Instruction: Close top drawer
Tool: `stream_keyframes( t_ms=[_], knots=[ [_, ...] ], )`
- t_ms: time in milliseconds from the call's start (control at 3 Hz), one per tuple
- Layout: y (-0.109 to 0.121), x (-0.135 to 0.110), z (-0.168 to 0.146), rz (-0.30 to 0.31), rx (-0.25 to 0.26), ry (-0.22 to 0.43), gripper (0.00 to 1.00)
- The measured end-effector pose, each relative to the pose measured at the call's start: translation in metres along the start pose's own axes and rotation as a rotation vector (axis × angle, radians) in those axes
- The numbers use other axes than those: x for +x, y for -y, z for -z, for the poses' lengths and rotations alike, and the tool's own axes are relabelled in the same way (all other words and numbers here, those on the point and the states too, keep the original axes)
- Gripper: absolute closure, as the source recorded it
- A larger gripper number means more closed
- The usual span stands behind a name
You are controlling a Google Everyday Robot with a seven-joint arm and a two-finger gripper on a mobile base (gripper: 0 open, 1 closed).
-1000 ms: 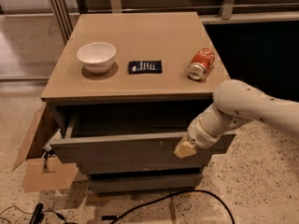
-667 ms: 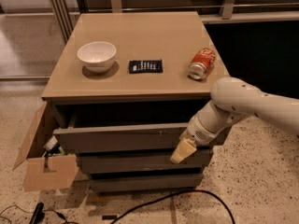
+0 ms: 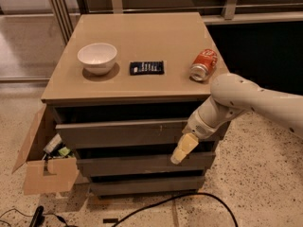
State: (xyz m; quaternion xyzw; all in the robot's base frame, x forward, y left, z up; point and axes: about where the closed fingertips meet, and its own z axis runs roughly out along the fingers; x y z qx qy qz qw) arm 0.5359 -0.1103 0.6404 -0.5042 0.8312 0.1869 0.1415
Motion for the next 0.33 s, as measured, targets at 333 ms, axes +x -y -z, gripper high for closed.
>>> stream_keyframes(
  t_ms=[333],
  knots=[
    [0.0,0.0,0.0,0.0,0.0,0.0,0.0]
  ],
)
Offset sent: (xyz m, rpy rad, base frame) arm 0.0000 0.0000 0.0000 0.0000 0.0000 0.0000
